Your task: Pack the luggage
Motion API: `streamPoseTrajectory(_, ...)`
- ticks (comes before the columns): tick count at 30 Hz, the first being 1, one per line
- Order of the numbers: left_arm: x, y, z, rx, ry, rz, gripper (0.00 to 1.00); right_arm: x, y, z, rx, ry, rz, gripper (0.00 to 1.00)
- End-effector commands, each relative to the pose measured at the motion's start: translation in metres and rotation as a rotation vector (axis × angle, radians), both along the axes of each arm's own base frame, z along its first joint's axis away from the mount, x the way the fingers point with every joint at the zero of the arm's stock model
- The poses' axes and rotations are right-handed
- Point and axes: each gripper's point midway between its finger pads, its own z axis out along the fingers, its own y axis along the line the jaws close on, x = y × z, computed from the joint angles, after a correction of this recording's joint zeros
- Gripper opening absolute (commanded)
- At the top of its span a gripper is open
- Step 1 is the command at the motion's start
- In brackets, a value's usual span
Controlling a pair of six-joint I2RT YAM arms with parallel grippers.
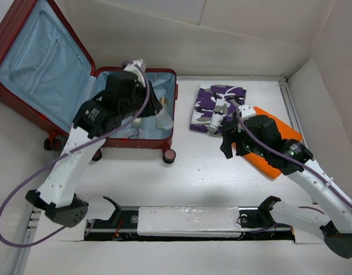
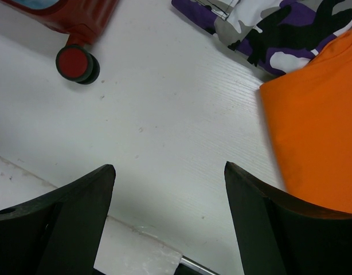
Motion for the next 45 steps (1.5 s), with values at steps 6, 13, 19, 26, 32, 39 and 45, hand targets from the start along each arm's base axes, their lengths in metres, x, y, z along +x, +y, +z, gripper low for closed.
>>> streamPoseTrajectory(6,0.15,0.097,-0.034,0.179,0.014,0.263,0.02,-0.002,0.02,0.007,0.052,-0.027,0.091,0.83)
streamPoseTrajectory(13,0.225,0.205,-0.091,0.223,0.114,0.509,0.02,-0.008,0.017,0.005,0.065,-0.019,0.08,0.83)
streamPoseTrajectory(19,0.24,0.261,-0.154,0.359,0.23,0.642,0.02,-0.009,0.011,-0.002,0.049,0.003,0.05,0.83)
streamPoseTrajectory(26,0.25,0.273,-0.196,0.438,0.292,0.661,0.14,-0.006,0.008,-0.002,0.041,0.006,0.013,0.83)
streamPoseTrajectory(32,0.258,0.268,-0.198,0.411,0.279,0.64,0.52,-0.005,0.004,0.002,0.043,0.005,-0.015,0.83)
streamPoseTrajectory(39,0.267,0.241,-0.089,0.262,0.02,0.575,0.64,-0.004,0.002,0.005,0.049,0.005,-0.041,0.83)
streamPoseTrajectory(45,0.246,0.177,-0.037,0.181,-0.082,0.43,0.65,0.0,0.004,0.015,0.048,-0.012,-0.048,0.83)
